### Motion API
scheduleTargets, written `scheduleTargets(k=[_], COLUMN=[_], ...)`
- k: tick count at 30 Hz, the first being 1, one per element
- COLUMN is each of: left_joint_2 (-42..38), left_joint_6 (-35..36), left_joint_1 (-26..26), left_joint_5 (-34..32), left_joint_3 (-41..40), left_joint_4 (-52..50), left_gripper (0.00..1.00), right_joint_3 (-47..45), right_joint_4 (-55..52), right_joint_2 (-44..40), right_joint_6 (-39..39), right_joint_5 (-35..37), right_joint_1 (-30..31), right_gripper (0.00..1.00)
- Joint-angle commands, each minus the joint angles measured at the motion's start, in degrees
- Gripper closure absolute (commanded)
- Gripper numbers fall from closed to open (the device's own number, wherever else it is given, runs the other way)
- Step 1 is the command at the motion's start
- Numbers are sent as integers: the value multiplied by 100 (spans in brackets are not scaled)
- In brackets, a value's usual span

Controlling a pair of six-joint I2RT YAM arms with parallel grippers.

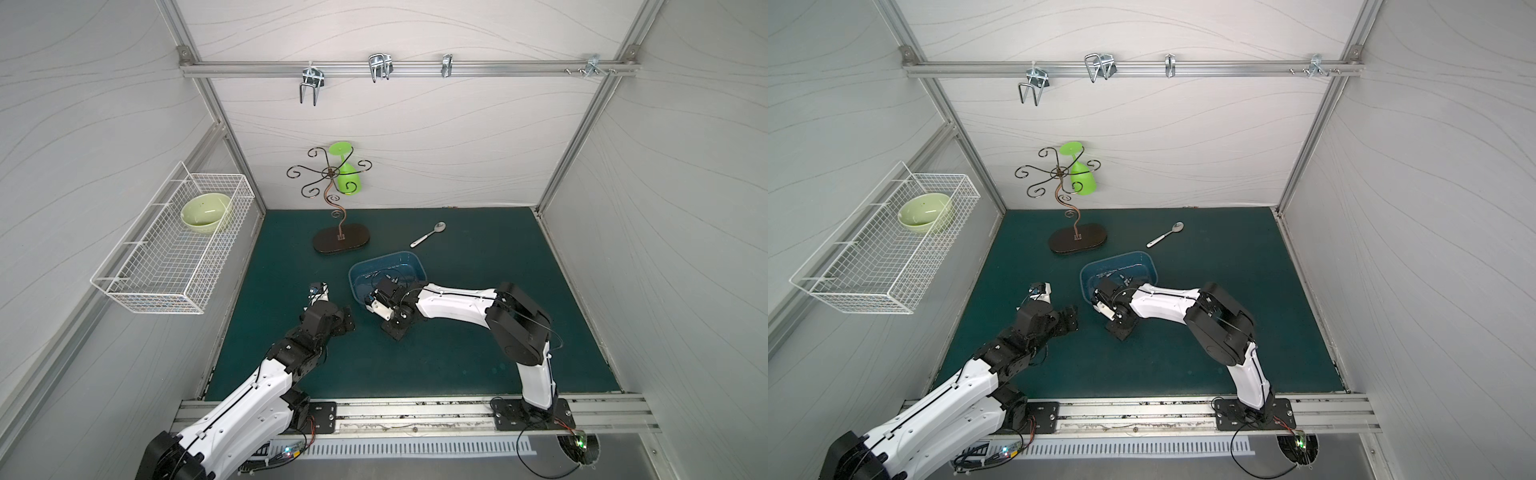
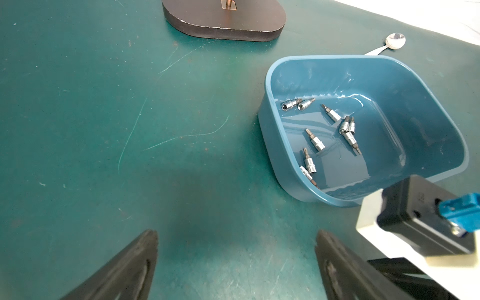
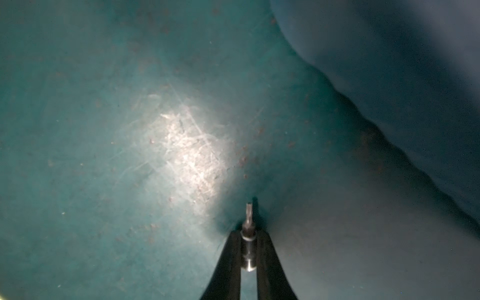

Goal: Put the bit on the desktop into the storage box
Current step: Pick up the screwdriver bit from the center of the board.

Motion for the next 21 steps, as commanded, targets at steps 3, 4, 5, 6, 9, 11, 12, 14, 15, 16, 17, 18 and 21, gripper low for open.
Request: scheduleTargets(k=[3,4,5,6,9,11,12,14,15,16,17,18,21], left_joint_2=[0,5,5,1,-9,-15,-3,1,11,23,39,46,50], left_joint_6=[4,7,9,4,-2,15,27,50,55,46,46,46,37], left_joint_1=[19,19,19,24,17,23,16,19,21,19,20,24,81], left_joint_5=[-77,-76,-77,-74,-63,-10,38,137,151,153,168,192,367], left_joint_3=[24,25,32,32,33,50,56,84,109,136,155,164,190], left_joint_4=[175,177,170,170,169,142,144,122,87,41,16,15,-21], left_gripper=[2,2,2,2,2,2,2,2,2,2,2,2,1], right_joint_3=[23,16,4,-5,0,21,31,26,17,-2,-9,-29,-77], right_joint_4=[-252,-265,-273,-285,-358,-437,-460,-485,-485,-471,-438,-389,-175], right_joint_2=[58,-4,-69,-142,-397,-583,-662,-885,-991,-1110,-1227,-1327,-1605], right_joint_6=[103,126,157,174,249,306,350,421,453,490,535,574,729], right_joint_5=[-2,-1,-20,-24,-20,-64,-79,-138,-168,-195,-233,-277,-368], right_joint_1=[62,62,64,62,40,-10,-54,-150,-202,-263,-330,-394,-646], right_gripper=[91,91,91,91,91,91,91,91,91,91,91,91,91])
